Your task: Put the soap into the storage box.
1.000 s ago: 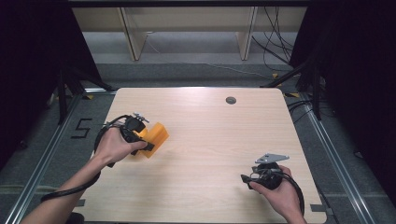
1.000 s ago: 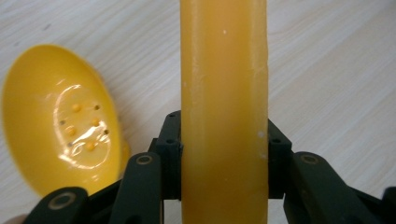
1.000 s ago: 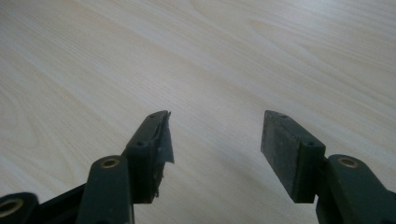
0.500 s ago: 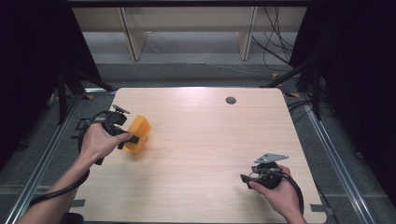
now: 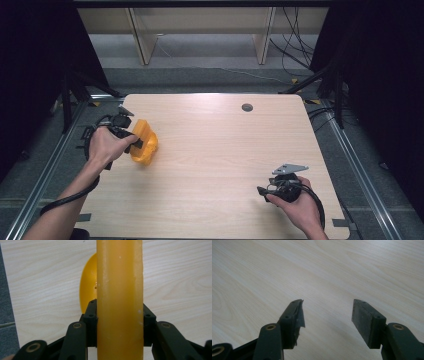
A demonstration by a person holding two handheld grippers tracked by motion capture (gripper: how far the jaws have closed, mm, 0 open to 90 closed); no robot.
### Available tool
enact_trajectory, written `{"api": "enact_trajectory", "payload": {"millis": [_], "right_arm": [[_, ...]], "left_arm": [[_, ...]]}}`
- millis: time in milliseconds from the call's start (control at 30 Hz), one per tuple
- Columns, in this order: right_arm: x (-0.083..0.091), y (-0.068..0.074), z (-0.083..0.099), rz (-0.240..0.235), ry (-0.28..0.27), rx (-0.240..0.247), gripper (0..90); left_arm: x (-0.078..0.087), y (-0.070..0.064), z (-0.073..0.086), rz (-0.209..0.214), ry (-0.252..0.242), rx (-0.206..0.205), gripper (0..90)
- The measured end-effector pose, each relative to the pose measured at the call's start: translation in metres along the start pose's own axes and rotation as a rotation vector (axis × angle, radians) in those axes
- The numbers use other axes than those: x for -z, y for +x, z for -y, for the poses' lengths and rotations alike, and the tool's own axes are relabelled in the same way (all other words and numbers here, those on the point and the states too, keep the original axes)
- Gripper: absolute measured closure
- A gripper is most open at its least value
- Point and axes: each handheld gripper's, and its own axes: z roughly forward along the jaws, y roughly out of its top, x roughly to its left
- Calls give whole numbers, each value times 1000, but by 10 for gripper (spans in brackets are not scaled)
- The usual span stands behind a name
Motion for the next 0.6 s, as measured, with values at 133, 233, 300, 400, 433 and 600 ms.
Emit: {"api": "enact_trajectory", "payload": {"millis": [133, 233, 300, 400, 433, 600], "right_arm": [[0, 0, 0, 2, 2, 2, 427], [0, 0, 0, 2, 3, 1, 427], [0, 0, 0, 1, 4, 1, 427], [0, 0, 0, 2, 2, 2, 427], [0, 0, 0, 2, 2, 2, 427], [0, 0, 0, 2, 4, 1, 427]], "left_arm": [[-6, -1, -3, -17, 10, 0, 605], [-11, 0, -4, -26, 10, -4, 605], [-13, 0, -5, -33, 15, -7, 605], [-16, 0, -5, -40, 25, -12, 605], [-16, 0, -5, -40, 25, -12, 605], [-22, 2, -4, -20, 32, -6, 605]]}}
